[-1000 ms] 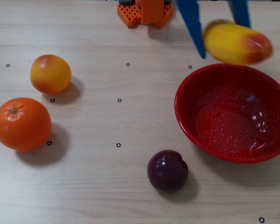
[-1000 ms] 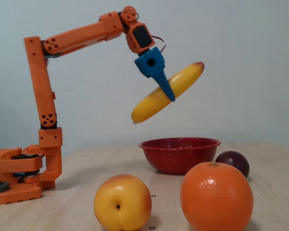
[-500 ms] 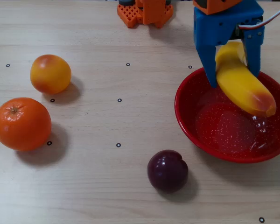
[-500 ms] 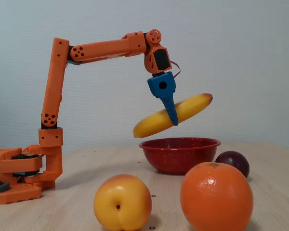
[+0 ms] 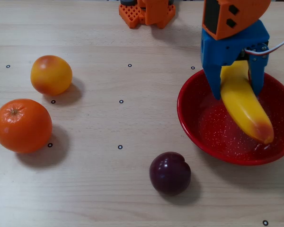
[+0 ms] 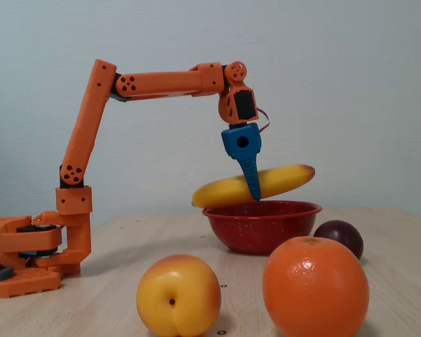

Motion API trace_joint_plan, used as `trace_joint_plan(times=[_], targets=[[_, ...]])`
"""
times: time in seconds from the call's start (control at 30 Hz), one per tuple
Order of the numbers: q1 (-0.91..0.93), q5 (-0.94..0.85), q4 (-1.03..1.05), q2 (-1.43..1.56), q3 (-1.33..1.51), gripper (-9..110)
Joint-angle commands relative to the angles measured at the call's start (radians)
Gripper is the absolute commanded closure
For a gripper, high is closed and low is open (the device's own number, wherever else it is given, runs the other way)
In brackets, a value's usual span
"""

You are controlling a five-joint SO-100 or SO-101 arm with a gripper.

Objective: Put banana in the red bowl.

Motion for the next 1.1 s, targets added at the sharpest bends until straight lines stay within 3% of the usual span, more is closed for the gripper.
trace_joint_plan(times=[0.0,0.23,0.4,0.77,1.07], targets=[[-0.009,-0.029,-0.051,0.040,-0.110,102],[0.014,-0.133,-0.080,0.005,-0.107,101],[0.043,-0.183,-0.083,-0.009,-0.107,83],[0.080,-0.242,-0.160,-0.023,-0.107,69],[0.091,-0.250,-0.256,-0.012,-0.112,70]])
